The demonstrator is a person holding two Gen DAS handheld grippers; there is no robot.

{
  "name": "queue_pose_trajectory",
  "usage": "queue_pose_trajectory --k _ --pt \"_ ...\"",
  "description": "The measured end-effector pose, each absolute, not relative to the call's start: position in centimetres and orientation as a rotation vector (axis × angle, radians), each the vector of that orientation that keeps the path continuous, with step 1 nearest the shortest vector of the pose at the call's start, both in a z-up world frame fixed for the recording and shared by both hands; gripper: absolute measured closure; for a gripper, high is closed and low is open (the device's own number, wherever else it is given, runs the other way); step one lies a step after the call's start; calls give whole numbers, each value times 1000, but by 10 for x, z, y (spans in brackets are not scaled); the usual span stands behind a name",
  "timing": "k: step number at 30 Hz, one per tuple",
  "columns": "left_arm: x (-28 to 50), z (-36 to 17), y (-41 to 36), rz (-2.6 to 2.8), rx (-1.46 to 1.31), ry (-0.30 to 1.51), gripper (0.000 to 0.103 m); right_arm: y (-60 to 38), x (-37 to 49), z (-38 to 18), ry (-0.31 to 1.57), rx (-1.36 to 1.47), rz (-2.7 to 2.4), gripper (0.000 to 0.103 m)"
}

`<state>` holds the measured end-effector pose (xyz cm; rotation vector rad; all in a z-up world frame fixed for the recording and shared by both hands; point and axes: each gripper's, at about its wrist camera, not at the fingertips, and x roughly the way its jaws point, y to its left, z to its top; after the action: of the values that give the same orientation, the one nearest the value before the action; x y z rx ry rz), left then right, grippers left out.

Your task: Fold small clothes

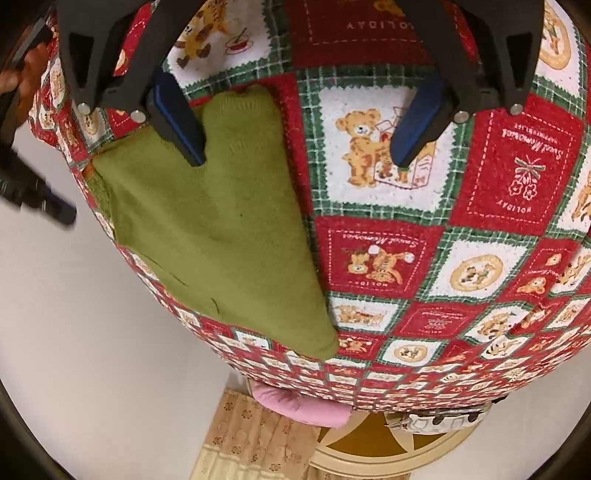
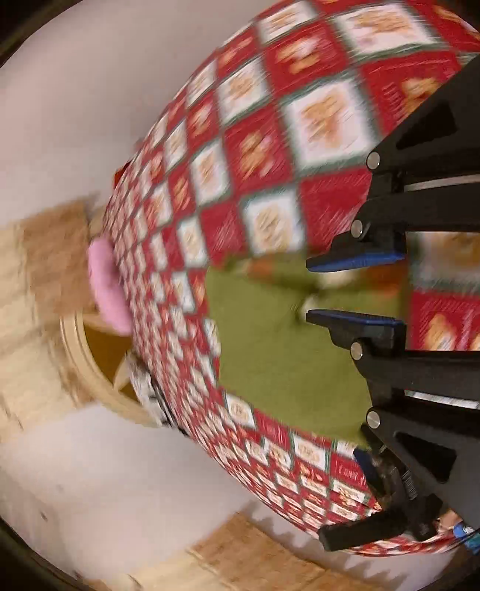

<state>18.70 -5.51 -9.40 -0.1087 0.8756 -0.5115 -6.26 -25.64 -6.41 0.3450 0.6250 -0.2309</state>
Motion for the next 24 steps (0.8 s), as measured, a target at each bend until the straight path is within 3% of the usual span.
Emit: queue_pose_trajectory --k 6,18,20,22,24 --pt "188 -96 -56 -504 -93 876 0 -236 8 -109 811 182 -199 84" --pt "189 -97 -60 -496 -77 878 0 -224 -67 -89 732 286 -251 81" --pt "188 -97 -59 -484 -73 872 0 -223 -72 -89 725 309 -254 75" --pt "185 -95 -58 -471 -65 867 0 -224 -77 -90 715 337 -251 62" --pt "182 -93 -57 -460 -54 867 0 -225 -79 -92 711 353 -253 58"
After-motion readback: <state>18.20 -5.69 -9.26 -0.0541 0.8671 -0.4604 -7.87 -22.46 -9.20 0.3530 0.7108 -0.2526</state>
